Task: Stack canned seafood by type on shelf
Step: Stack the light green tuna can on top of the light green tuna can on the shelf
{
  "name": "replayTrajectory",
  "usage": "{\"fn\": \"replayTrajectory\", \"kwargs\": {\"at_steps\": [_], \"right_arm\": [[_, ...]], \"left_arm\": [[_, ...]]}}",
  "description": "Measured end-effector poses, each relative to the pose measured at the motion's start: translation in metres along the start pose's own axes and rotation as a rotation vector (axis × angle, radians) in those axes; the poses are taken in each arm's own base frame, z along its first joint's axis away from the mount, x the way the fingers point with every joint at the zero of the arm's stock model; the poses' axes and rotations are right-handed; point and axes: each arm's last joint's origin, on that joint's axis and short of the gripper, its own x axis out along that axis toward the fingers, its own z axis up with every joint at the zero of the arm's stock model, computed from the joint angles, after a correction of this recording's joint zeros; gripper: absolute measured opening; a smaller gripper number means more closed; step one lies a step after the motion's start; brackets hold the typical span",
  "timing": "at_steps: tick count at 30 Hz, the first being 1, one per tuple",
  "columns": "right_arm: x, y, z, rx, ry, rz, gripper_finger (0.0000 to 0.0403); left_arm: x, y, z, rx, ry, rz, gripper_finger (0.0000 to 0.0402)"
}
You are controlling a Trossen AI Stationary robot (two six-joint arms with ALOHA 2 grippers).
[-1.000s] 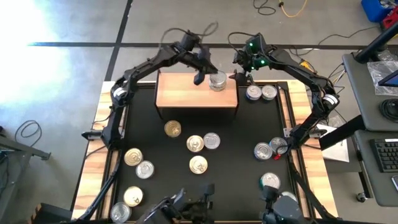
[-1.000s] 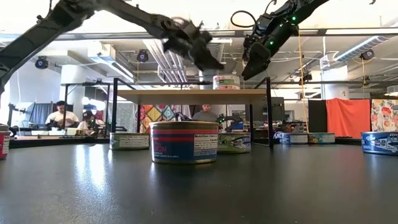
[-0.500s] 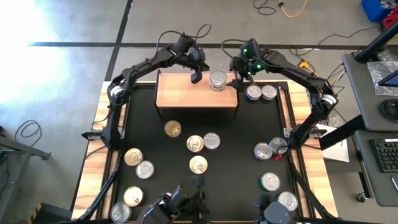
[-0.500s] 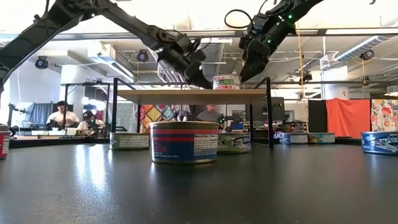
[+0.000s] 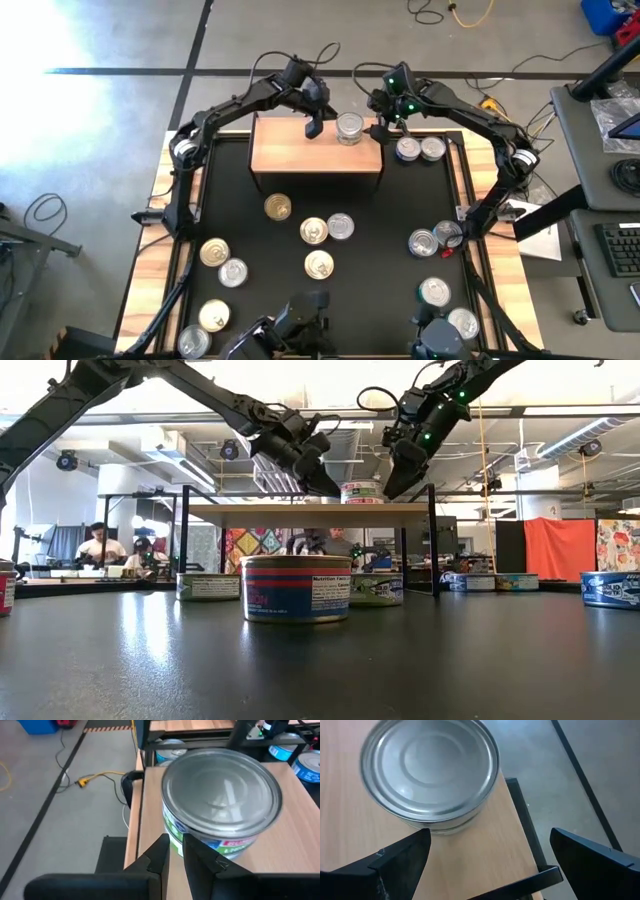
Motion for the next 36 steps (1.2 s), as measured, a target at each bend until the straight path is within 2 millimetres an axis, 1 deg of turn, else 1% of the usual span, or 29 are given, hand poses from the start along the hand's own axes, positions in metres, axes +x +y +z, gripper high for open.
{"fn": "replayTrajectory", "kwargs": {"at_steps": [4,10,17,21,27,31,34,36], "right_arm": [[-0.001,-0.001,0.000,-0.001,0.014,-0.040,0.0400],[-0.001,-0.005,0.002,-0.001,-0.012,-0.072,0.0400],[-0.003,-0.011,0.006,0.008,-0.049,-0.139,0.0400],[-0.004,-0.014,0.007,0.010,-0.068,-0.155,0.0400],[-0.006,-0.013,0.005,-0.017,-0.045,-0.146,0.0400],[-0.006,-0.009,0.000,-0.033,0.013,-0.109,0.0400],[-0.006,-0.006,0.000,-0.029,0.007,-0.072,0.0400],[-0.005,-0.004,0.002,-0.035,-0.015,-0.035,0.0400]], "left_arm": [[-0.003,-0.002,0.001,-0.002,0.010,-0.006,0.0038],[-0.004,-0.005,0.000,-0.014,0.019,-0.039,0.0038],[-0.016,-0.010,0.004,0.004,0.039,-0.056,0.0038],[-0.017,-0.013,0.002,0.003,0.067,-0.074,0.0038],[-0.021,-0.019,-0.003,0.031,0.139,-0.118,0.0038],[-0.024,-0.013,0.000,0.060,0.127,-0.056,0.0038],[-0.024,-0.003,0.006,0.066,0.051,0.022,0.0038],[-0.024,-0.001,0.007,0.063,0.030,0.041,0.0038]]}}
